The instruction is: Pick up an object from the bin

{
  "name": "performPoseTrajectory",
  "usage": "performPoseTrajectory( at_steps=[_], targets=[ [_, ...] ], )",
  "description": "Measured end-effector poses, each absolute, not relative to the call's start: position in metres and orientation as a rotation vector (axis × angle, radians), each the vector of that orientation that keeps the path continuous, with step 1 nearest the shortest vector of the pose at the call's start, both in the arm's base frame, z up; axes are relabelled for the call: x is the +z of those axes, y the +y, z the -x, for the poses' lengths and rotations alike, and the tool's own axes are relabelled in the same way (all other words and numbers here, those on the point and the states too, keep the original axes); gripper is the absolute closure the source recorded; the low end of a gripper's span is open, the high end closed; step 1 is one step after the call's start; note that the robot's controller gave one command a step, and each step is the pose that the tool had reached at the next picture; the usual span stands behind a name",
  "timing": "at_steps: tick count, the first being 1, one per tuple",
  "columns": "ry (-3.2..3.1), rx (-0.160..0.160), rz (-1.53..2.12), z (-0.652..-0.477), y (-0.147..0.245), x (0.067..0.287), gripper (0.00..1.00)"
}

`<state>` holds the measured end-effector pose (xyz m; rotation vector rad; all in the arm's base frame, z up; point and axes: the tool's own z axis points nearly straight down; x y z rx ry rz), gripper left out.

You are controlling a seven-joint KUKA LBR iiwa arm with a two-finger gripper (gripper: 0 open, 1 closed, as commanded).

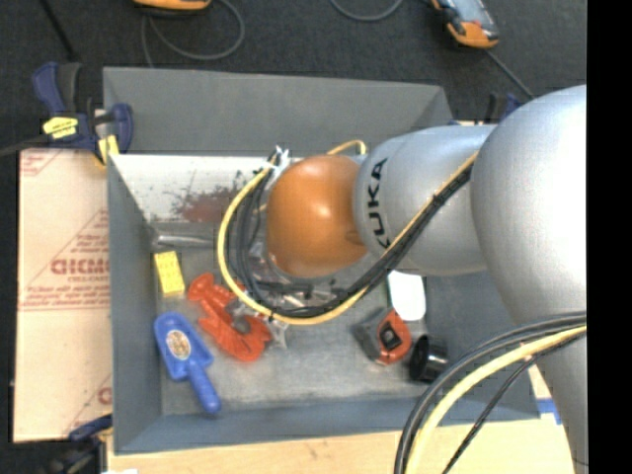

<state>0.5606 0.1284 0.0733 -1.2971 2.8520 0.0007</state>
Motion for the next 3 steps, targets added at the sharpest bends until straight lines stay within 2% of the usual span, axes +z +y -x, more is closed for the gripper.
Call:
performPoseTrajectory(
  at_steps=[1, 3],
  targets=[
    [2.848, 0.000, 1.297, -0.543, 0.136, 0.073, 1.00],
    [2.851, -0.003, 1.316, -0.579, 0.146, 0.072, 1.00]
  ],
)
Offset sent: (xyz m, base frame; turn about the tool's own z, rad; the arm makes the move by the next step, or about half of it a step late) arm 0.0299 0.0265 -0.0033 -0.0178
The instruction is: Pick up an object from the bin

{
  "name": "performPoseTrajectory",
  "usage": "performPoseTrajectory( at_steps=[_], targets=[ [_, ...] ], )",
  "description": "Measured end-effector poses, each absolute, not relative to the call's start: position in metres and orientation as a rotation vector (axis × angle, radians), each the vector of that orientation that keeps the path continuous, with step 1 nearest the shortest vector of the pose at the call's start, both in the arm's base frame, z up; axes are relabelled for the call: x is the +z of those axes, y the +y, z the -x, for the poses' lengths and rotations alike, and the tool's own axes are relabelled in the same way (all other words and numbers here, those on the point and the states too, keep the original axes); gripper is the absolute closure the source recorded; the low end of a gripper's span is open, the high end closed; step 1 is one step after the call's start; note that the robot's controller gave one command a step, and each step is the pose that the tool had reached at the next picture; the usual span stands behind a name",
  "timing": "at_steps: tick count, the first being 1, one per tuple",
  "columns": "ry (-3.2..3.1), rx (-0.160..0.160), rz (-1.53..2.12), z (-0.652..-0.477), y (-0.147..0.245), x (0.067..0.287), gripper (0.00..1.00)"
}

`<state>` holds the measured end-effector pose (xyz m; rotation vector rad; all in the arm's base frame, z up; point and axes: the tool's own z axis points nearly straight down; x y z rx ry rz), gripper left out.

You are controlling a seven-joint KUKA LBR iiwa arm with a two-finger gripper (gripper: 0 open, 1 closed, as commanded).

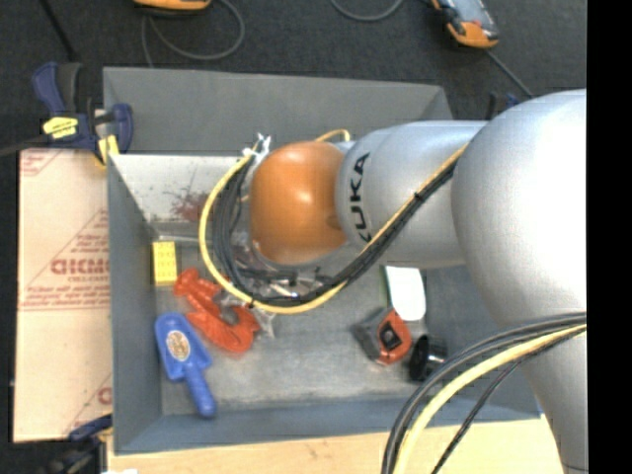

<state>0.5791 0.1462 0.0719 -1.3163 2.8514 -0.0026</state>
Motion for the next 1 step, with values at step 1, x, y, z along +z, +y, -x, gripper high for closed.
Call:
performPoseTrajectory(
  at_steps=[1],
  targets=[
    [2.823, 0.001, 1.353, -0.5367, 0.1494, 0.0735, 1.00]
  ],
)
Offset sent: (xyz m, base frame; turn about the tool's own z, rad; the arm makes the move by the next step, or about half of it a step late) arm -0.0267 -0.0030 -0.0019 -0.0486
